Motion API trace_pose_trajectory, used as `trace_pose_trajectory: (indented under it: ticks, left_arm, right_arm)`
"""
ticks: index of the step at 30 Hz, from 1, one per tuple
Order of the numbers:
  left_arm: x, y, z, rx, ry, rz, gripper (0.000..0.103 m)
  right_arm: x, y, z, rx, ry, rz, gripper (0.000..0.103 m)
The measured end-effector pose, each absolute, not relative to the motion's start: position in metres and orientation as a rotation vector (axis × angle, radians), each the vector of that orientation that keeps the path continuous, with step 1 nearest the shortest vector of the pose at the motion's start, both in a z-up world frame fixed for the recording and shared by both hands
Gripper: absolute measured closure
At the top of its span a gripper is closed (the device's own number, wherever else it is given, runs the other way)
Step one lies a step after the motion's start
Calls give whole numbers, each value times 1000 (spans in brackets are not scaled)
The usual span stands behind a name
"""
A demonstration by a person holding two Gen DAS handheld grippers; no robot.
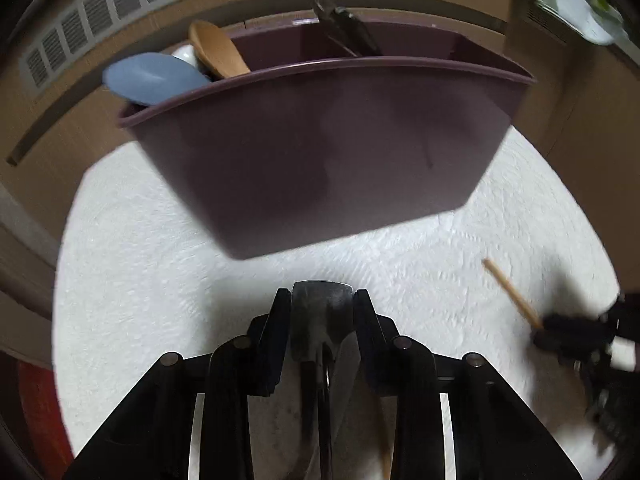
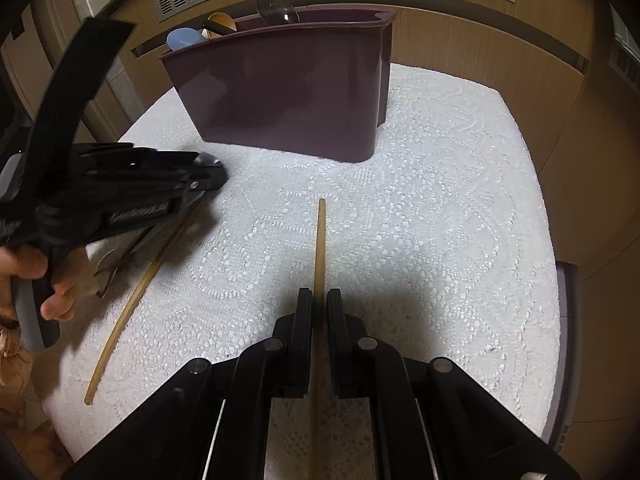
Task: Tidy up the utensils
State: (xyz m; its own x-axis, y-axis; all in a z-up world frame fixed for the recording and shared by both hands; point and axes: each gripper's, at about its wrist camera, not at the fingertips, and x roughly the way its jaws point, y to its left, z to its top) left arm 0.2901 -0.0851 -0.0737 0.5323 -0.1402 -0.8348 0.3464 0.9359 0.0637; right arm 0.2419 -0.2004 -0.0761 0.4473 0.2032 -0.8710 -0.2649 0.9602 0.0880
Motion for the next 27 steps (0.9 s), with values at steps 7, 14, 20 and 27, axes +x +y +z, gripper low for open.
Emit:
trace_pose_trajectory:
  ticks: [7,14,20,27]
  left_arm:
    - [228,-49,-50,141,880,-335,71]
    - [200,-23,-5,37,762,-382,73]
    - [209,-15,13,9,725,-389,74]
    - [198,-18,19,9,703,-406,75]
  right_arm:
    - [244,-177,-75,-210,1039,282,97]
    - [228,-189,-34,-71,935,329,98]
    - [214,-192,-8,-55,870,324,98]
    - [208,-192,-1,-48,852,322,98]
